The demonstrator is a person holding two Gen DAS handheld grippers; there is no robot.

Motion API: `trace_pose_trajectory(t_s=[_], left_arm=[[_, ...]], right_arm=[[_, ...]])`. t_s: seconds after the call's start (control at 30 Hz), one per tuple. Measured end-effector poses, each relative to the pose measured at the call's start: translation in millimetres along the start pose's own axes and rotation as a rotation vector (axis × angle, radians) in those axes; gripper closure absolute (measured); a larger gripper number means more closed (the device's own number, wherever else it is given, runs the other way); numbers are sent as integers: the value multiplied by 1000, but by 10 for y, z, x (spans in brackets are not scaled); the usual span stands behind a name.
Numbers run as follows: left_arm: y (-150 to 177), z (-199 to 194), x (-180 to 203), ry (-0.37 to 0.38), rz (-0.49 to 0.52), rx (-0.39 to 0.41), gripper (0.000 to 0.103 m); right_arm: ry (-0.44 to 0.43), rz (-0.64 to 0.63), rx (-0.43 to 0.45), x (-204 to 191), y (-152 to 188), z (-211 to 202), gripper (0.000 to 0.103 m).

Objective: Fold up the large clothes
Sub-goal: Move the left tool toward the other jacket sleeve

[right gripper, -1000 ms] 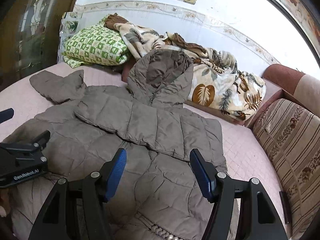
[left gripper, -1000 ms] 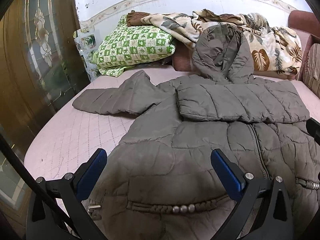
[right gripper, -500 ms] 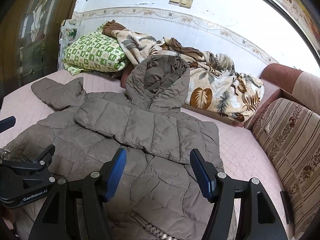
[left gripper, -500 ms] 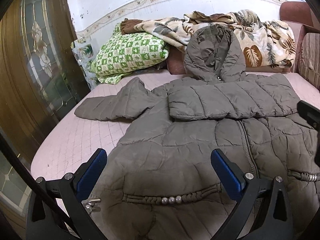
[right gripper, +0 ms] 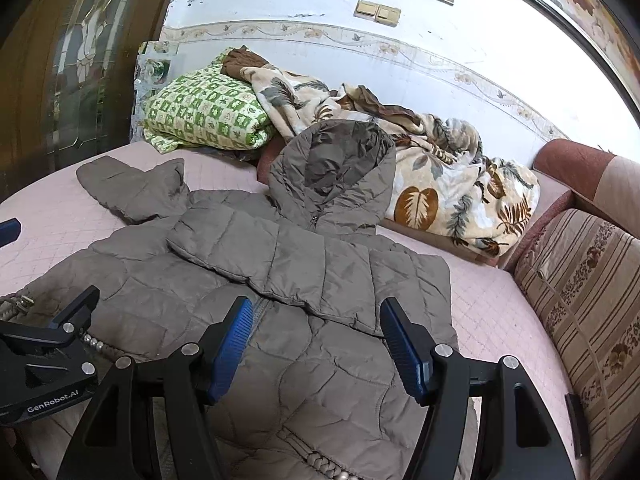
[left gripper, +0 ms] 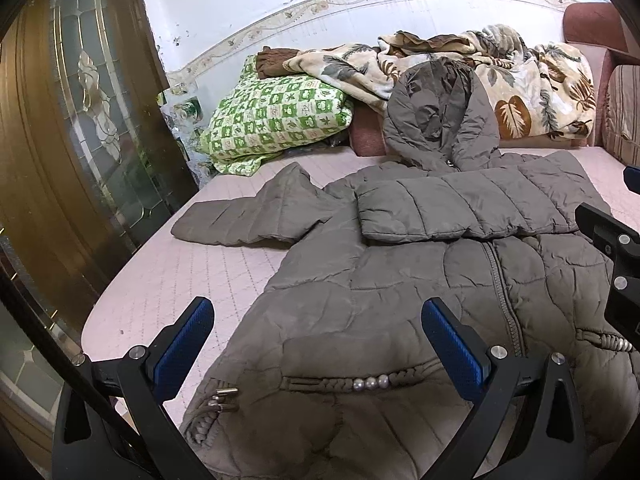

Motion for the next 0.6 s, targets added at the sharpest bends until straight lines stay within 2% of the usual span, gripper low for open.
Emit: trace_pose_trajectory(t_s=[0.27, 0.6], left_arm=[[-91, -125, -152, -22, -19, 28, 0], [-191, -190, -551, -75, -86, 44, 0]], right_arm=[[-4, -5, 7, -16, -8, -22, 33], [-20, -13, 4, -58, -1, -28, 33]])
Point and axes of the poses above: each gripper's, at about its wrist camera, not at the fingertips, and z roughly the way its jaws point, x to its right, y to its underside, the point moved 10 cm from there along z, roughly the way its jaws point, and after that the axes turned 1 degree about x, right-handed, at the moved point
